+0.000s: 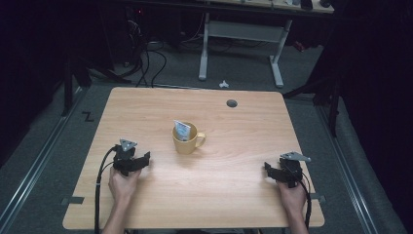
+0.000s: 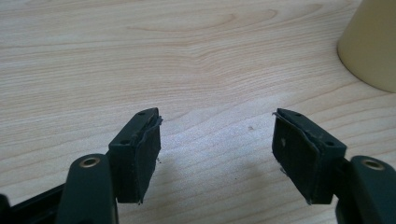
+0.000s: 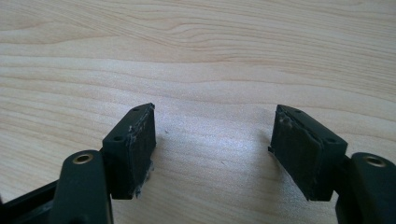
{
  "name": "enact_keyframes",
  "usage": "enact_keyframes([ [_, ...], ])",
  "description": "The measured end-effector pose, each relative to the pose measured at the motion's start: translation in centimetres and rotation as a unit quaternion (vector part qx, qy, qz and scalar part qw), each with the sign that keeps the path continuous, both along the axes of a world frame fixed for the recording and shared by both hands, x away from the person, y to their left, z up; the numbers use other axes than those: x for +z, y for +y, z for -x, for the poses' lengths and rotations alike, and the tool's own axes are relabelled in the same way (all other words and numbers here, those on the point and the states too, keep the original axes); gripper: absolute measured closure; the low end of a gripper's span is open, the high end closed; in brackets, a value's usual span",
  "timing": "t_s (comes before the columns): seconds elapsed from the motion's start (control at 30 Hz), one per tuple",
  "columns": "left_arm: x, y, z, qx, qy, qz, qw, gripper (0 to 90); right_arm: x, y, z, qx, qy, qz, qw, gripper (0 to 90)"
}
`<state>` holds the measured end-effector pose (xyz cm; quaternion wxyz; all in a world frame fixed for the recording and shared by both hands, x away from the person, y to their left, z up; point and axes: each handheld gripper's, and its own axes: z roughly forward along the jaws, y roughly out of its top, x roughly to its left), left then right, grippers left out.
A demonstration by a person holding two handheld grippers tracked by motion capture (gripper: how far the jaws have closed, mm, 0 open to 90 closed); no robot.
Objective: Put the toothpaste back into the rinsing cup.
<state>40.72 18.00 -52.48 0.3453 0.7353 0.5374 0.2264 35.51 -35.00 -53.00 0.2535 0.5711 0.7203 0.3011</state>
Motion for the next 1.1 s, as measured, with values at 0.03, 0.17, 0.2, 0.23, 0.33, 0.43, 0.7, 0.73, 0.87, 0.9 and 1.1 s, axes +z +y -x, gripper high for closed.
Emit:
enact_keyframes([
  [0.03, -0.1, -0.1, 0.0, 0.000, 0.001, -0.001, 1.0000, 32.8, 0.0, 0.0, 0.0, 0.000, 0.000, 0.000, 1.0000, 31.0],
  [0.17, -0.5, -0.3, -0.2, -0.003, 0.008, -0.008, 0.9999, 32.7, 0.0, 0.0, 0.0, 0.000, 0.000, 0.000, 1.0000, 31.0],
  [0.2, -0.6, -0.5, -0.2, -0.003, 0.009, -0.011, 0.9999, 32.7, 0.0, 0.0, 0.0, 0.000, 0.000, 0.000, 1.0000, 31.0],
  [0.23, -0.8, -0.5, -0.2, -0.003, 0.008, -0.012, 0.9999, 32.7, 0.0, 0.0, 0.0, 0.000, 0.000, 0.000, 1.0000, 31.0],
  [0.33, -1.1, -0.6, 0.0, -0.001, 0.002, -0.014, 0.9999, 32.3, 0.0, 0.0, 0.0, 0.000, 0.000, 0.000, 1.0000, 31.0],
  [0.43, -1.1, -0.6, 0.0, -0.001, 0.002, -0.015, 0.9999, 31.9, 0.0, 0.0, 0.0, 0.000, 0.000, 0.000, 1.0000, 31.0],
  [0.7, -1.1, -0.7, 0.0, -0.007, 0.003, -0.015, 0.9999, 27.2, 0.0, 0.0, 0.0, 0.000, 0.000, 0.000, 1.0000, 31.0],
  [0.73, -1.2, -0.7, 0.1, -0.007, 0.004, -0.015, 0.9999, 26.9, 0.0, 0.0, 0.0, 0.000, 0.000, 0.000, 1.0000, 30.9],
  [0.87, -1.2, -0.8, 0.1, -0.008, 0.005, -0.014, 0.9999, 25.3, 0.0, 0.0, 0.0, 0.000, 0.000, 0.000, 1.0000, 31.0],
  [0.9, -1.2, -0.8, 0.1, -0.009, 0.005, -0.014, 0.9998, 24.7, 0.0, 0.0, 0.0, 0.000, 0.000, 0.000, 1.0000, 30.9],
  [1.1, -1.2, -0.7, 0.1, -0.007, 0.006, -0.013, 0.9999, 24.9, 0.0, 0.0, 0.0, 0.000, 0.000, 0.000, 1.0000, 30.9],
])
